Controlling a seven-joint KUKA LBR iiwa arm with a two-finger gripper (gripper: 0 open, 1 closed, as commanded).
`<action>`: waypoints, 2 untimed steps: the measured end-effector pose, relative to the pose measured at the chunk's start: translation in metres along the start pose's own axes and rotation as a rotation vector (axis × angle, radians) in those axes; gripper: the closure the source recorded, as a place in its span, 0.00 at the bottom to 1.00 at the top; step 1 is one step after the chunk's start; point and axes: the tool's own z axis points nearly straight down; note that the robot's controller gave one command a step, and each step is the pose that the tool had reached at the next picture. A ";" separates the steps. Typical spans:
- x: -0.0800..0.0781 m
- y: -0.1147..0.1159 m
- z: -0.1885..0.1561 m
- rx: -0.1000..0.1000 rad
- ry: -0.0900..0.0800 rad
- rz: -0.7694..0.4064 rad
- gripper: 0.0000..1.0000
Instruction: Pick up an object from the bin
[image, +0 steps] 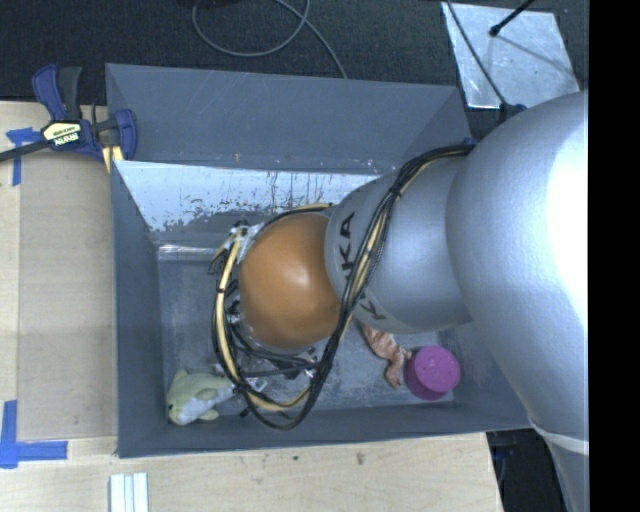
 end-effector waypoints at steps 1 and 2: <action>0.001 0.001 -0.014 -0.002 0.005 0.000 1.00; 0.001 0.001 -0.036 -0.002 0.004 0.000 1.00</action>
Offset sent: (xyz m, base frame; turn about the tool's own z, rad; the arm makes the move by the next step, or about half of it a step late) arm 0.0000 0.0000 0.0160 0.0000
